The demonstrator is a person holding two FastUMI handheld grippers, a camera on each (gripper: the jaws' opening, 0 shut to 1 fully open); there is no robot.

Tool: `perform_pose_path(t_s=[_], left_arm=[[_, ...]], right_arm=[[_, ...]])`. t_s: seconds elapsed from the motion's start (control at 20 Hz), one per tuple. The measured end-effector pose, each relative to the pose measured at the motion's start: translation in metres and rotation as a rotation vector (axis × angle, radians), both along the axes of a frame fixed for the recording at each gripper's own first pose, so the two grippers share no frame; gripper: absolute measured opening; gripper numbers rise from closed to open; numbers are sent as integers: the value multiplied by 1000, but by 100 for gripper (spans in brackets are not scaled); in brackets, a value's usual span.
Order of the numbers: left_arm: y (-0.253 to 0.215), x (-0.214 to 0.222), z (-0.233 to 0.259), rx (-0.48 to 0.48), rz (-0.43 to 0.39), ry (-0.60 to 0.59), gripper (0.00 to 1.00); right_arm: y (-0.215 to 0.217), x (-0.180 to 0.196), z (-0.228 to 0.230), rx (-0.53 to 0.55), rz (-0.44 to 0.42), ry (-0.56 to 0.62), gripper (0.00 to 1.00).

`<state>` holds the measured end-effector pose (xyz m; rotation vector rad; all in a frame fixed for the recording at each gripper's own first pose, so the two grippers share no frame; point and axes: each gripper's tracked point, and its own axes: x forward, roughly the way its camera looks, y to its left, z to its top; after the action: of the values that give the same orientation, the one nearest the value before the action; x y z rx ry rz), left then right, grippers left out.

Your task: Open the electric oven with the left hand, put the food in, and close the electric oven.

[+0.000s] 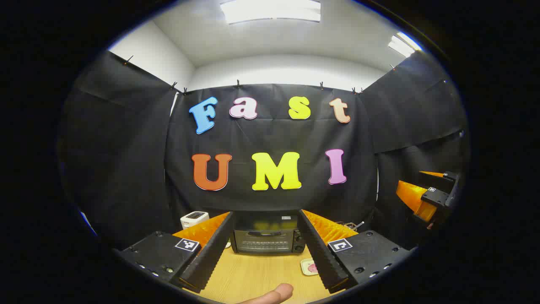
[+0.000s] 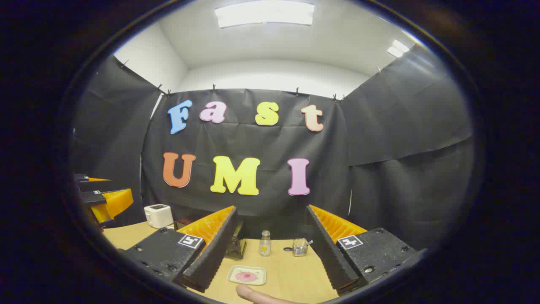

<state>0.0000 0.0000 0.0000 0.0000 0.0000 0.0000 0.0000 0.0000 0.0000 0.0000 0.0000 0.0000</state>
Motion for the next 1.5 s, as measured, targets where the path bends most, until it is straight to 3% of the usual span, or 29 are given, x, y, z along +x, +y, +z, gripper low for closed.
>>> perform_pose_path(t_s=[0.05, 0.4, 0.85, 1.15, 1.5], left_arm=[[-2, 0, -2, -7, -5, 2, 95], [11, -4, -5, -34, 25, -1, 95], [14, -9, -19, 15, 27, -49, 95], [8, 46, -52, 21, 43, 23, 95], [15, 156, -84, -59, 32, 128, 95]], right_arm=[[-6, 2, -3, 11, -10, 10, 100], [-28, 14, -11, 71, -36, 28, 100], [-43, 25, -11, 82, -49, -125, 100], [-39, 66, -43, 88, -3, -56, 100], [-45, 108, -62, 59, 31, -5, 100]])
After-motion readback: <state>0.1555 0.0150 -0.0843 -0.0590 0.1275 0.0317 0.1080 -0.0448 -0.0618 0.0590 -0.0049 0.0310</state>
